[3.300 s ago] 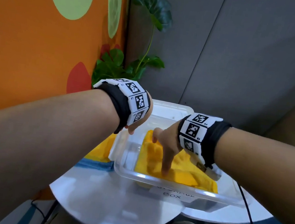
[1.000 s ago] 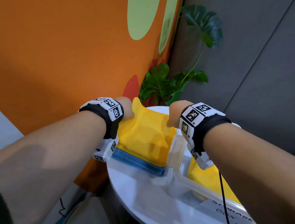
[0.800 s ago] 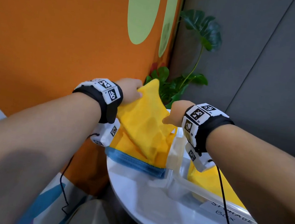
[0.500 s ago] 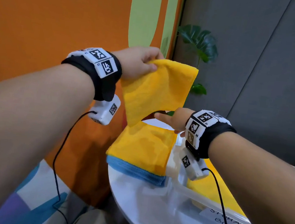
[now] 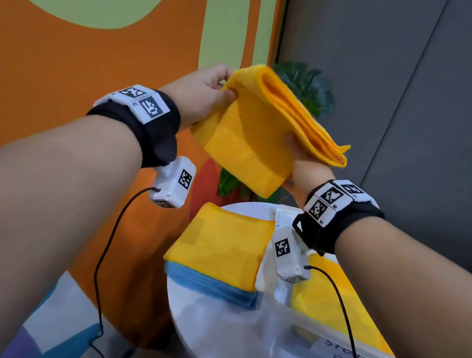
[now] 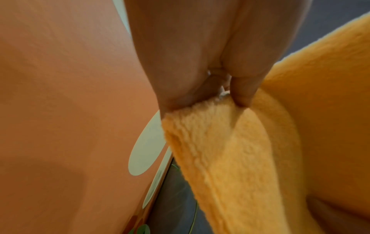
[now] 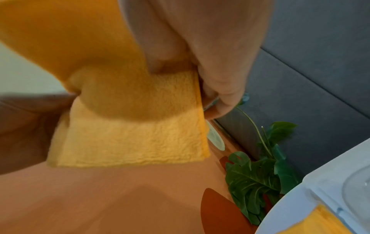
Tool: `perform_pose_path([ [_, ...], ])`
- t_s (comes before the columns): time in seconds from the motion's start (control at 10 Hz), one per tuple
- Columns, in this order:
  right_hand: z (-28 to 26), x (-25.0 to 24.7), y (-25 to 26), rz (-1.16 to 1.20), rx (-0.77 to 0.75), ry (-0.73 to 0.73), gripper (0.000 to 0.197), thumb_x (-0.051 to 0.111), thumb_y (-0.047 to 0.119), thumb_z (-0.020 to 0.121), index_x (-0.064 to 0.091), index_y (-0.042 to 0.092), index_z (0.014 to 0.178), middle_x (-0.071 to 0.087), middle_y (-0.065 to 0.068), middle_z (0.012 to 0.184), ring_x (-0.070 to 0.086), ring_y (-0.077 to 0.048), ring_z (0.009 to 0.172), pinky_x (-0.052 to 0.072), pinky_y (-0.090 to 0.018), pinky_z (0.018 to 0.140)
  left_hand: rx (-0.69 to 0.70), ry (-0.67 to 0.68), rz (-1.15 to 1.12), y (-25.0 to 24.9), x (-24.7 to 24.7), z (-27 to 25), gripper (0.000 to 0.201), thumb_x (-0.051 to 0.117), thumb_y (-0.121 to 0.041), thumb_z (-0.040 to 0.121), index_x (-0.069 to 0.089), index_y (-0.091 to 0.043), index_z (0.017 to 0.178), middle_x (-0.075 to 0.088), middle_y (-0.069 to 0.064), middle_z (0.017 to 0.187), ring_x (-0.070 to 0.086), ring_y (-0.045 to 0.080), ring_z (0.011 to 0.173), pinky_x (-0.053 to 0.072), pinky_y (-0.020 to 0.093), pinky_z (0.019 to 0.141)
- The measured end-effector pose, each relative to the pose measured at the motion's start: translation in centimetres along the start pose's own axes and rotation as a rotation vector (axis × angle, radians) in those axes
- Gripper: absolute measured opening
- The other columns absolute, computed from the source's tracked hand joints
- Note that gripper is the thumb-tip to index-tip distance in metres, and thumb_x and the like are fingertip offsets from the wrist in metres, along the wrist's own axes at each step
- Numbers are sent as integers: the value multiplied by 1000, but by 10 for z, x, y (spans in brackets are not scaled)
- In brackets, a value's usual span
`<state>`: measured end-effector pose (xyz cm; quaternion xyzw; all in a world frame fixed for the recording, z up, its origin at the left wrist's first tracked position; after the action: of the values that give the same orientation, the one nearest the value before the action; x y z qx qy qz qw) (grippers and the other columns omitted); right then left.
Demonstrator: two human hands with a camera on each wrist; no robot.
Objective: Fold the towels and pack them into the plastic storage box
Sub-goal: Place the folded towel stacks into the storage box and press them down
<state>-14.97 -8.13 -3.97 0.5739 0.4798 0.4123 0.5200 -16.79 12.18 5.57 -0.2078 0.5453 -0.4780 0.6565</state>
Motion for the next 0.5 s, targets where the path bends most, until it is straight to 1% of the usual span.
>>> perform_pose_path([
  [0.1, -4, -17, 6, -73, -10, -149, 35, 40, 7, 98, 47, -2, 132, 50, -18, 135, 53, -31, 111, 43, -37, 102, -115, -35, -18, 3, 6, -2, 12, 44, -21, 102, 55, -26, 101, 65, 8, 97, 63, 31, 90, 53, 49, 83],
  [0.2, -27, -19, 23, -641, -62, -192, 32, 34, 4, 101, 50, -4, 127, 50, -20, 133, 49, -33, 119, 36, -33, 100, -301, -13, 21, 14, 15, 2, 13, 44, -17, 98, 57, -15, 99, 61, 14, 97, 60, 28, 85, 55, 51, 83],
  [0.3, -9, -28, 7, -731, -30, -34, 37, 47, 25, 97, 54, 6, 128, 54, -12, 132, 53, -29, 120, 46, -28, 77, -503, 36, 169, 31, 26, 3, 6, 49, -11, 86, 52, -7, 83, 54, 20, 91, 53, 31, 84, 51, 49, 87],
  [0.4, -10, -38, -3, -675, -15, -20, 40, 56, 30, 92, 56, 9, 127, 56, -8, 129, 55, -26, 119, 41, -21, 60, -584, 127, 253, 38, 43, 1, 6, 46, -6, 86, 47, -4, 80, 47, 19, 81, 47, 30, 77, 47, 45, 80],
  [0.5, -9, -55, -6, -728, -18, -53, 38, 58, 27, 92, 57, 8, 124, 58, -9, 127, 56, -26, 117, 43, -24, 68, -569, 176, 323, 39, 58, 5, 6, 46, -6, 86, 51, -2, 85, 50, 20, 81, 52, 33, 76, 52, 51, 83],
])
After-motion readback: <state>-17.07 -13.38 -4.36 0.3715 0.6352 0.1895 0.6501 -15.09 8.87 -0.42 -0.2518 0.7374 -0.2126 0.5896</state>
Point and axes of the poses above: each hand's wrist, its own z-axis towards the middle knuckle, its own x-axis out of the palm, y = z × x, the point moved 2 cm from there along z, towards the middle knuckle
